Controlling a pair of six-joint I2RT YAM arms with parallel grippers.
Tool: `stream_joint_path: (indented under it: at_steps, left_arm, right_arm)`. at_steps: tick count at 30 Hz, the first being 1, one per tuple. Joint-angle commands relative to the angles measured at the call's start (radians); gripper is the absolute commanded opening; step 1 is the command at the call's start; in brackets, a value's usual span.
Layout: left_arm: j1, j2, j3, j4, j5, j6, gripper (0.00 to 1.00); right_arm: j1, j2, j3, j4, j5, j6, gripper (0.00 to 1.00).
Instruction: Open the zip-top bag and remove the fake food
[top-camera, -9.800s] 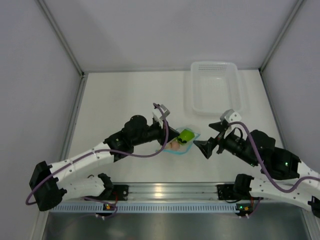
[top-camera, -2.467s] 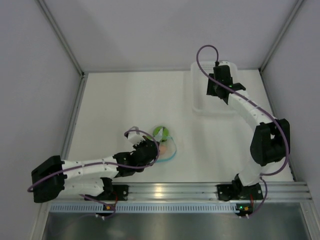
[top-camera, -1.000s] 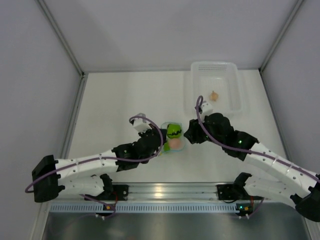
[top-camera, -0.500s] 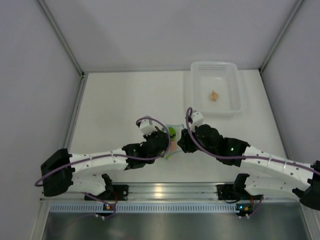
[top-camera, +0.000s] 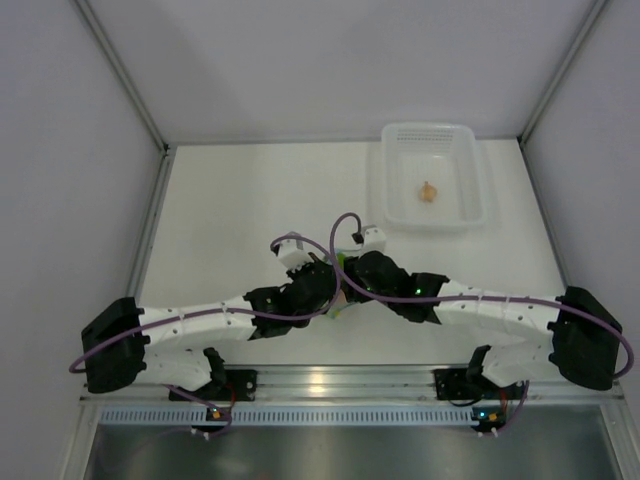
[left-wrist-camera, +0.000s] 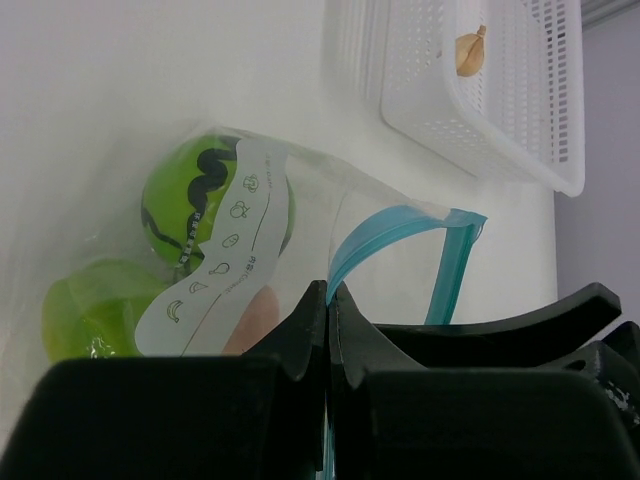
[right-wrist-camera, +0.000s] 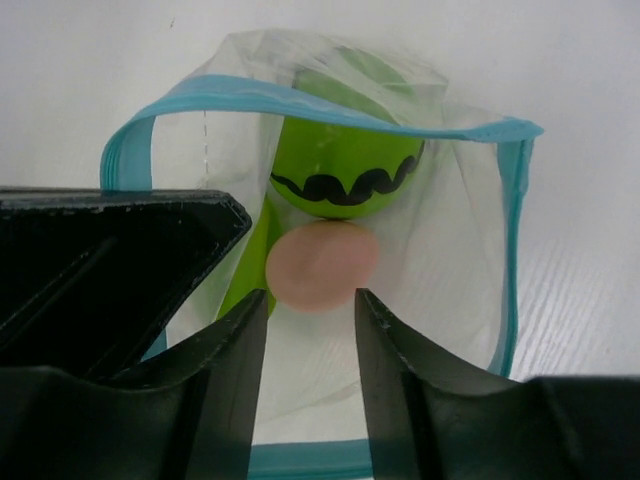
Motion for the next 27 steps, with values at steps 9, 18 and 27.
stream_joint_path:
  at_steps: [9, 18, 27]
  left_arm:
    - [0.0, -0.018, -0.018, 0.057, 0.01, -0.043, 0.0]
    - [0.0, -0.032, -0.051, 0.085, 0.007, -0.055, 0.0]
    - [0.0, -0.025, -0.091, 0.086, 0.007, -0.08, 0.0]
  right_arm:
    - [0.034, 0.112, -0.009, 0.239, 0.082, 0.177, 0.47]
    - [0.066, 0.193, -0.016, 0.25, 0.11, 0.215, 0.56]
    - [0.065, 0.305, -0.03, 0.366, 0.119, 0.22, 0.57]
